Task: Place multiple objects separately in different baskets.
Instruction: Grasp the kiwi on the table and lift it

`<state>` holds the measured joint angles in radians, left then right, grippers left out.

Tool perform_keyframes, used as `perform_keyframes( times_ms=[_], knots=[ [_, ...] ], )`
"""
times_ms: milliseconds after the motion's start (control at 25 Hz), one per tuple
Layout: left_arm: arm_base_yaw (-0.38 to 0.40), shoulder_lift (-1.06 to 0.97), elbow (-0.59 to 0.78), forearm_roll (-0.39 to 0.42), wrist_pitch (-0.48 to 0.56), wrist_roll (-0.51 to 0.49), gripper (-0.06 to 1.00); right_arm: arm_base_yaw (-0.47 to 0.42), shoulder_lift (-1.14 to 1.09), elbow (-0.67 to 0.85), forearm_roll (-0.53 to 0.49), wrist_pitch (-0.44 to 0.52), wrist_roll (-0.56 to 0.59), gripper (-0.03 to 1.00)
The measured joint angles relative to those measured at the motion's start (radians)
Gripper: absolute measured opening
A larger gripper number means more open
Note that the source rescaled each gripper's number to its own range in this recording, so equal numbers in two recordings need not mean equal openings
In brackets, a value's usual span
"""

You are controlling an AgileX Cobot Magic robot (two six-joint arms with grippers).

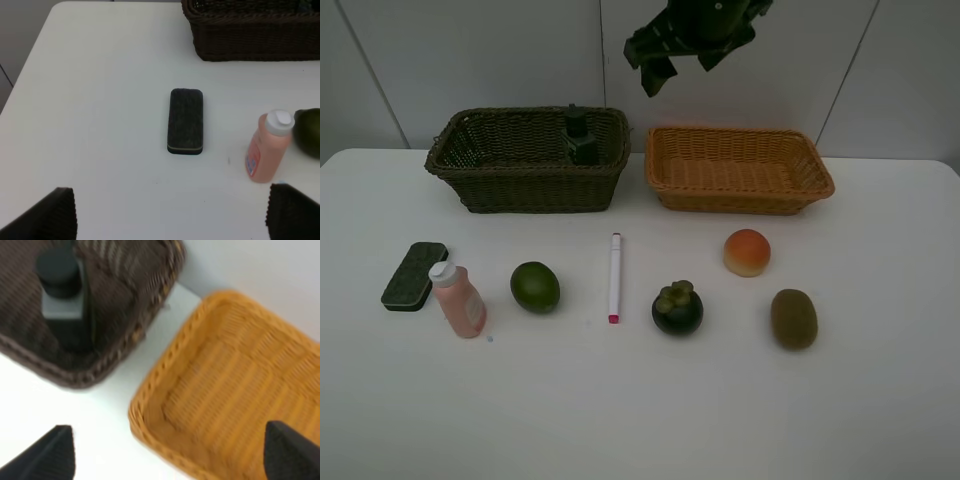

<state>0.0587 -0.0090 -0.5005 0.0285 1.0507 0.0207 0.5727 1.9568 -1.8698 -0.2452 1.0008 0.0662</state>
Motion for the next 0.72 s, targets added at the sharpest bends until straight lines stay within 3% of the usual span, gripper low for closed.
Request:
perform_keyframes(
  times_ms=[480, 720],
  knots=[
    [0.000, 0.000, 0.000, 0.000, 0.000, 0.000, 1.00, -0.119, -0.253, 0.481, -0.001, 0.046, 0.012, 0.89],
    [0.000, 0.000, 0.000, 0.000, 0.000, 0.000, 1.00, -0.134, -0.307, 0.628, 0.007, 0.058, 0.032, 0.89]
  ],
)
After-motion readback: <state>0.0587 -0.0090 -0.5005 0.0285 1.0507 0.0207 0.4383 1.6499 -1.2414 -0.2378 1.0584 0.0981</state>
